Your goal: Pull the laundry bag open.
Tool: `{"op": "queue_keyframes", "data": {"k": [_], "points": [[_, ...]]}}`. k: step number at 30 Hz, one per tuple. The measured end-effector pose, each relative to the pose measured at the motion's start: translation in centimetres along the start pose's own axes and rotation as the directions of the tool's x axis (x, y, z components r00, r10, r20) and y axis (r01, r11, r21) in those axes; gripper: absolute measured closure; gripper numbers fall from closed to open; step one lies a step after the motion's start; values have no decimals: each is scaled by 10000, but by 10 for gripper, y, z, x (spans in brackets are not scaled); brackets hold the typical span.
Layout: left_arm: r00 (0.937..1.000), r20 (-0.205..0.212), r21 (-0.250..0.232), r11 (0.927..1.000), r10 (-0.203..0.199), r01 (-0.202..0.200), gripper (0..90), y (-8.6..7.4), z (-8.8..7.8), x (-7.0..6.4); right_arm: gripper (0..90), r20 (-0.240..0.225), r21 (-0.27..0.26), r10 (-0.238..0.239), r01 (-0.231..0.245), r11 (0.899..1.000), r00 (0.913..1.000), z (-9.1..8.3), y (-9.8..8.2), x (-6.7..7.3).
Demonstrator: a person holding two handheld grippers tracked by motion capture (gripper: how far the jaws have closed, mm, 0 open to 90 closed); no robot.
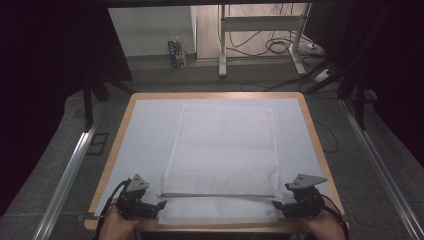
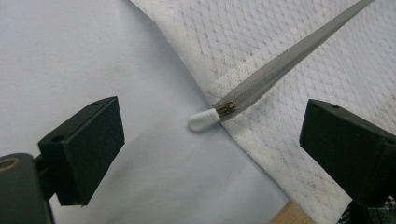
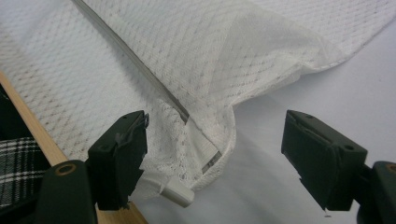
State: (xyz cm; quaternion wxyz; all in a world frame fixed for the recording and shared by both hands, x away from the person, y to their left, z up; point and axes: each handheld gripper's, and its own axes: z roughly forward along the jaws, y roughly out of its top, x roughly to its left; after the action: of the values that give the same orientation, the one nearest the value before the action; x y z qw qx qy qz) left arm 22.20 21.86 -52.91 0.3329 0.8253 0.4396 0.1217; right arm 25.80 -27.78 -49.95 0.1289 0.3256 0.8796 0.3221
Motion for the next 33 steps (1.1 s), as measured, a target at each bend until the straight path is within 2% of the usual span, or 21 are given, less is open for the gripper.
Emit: {"op": "queue_keyframes", "data": {"k": [4, 7, 15, 18, 21, 23, 26, 29, 33], "points": [[10000, -9, 130, 9999, 39, -39, 63, -1, 1, -2, 242, 206, 543, -245, 233, 9983, 9995, 2, -3, 2], [10000, -36, 267, 9996, 80, -79, 64, -4, 0, -2, 257, 340, 798, -258, 231, 9965, 9991, 0, -8, 3], [9998, -185, 205, 9997, -97, 101, 67, -12, -6, -1, 264, 609, 1030, -138, 74, 9947, 9980, -9, -20, 0], [9998, -141, 65, 9999, -134, 135, 61, -13, -10, -1, 251, 539, 669, -24, -12, 9978, 9985, -14, -20, 0], [9998, -123, -95, 9998, -147, 146, 45, -14, -12, -3, 195, 381, 202, 183, -191, 9996, 9991, -17, -19, 1], [9999, -126, -141, 9999, 15, -17, 28, -15, -15, -5, 145, 269, -14, 364, -363, 9993, 9990, -19, -20, 1], [9991, -353, -291, 9993, 219, -229, 16, -18, -20, -8, 84, 271, -169, 525, -520, 9985, 9983, -20, -23, 3], [9982, -563, -619, 9978, 209, -244, 8, -23, -25, -10, 49, 449, -434, 531, -511, 9977, 9976, -23, -26, 6], [9969, -762, -976, 9949, 178, -253, 0, -29, -32, -9, 22, 430, -937, 687, -645, 9935, 9967, -28, -29, 7]]}}
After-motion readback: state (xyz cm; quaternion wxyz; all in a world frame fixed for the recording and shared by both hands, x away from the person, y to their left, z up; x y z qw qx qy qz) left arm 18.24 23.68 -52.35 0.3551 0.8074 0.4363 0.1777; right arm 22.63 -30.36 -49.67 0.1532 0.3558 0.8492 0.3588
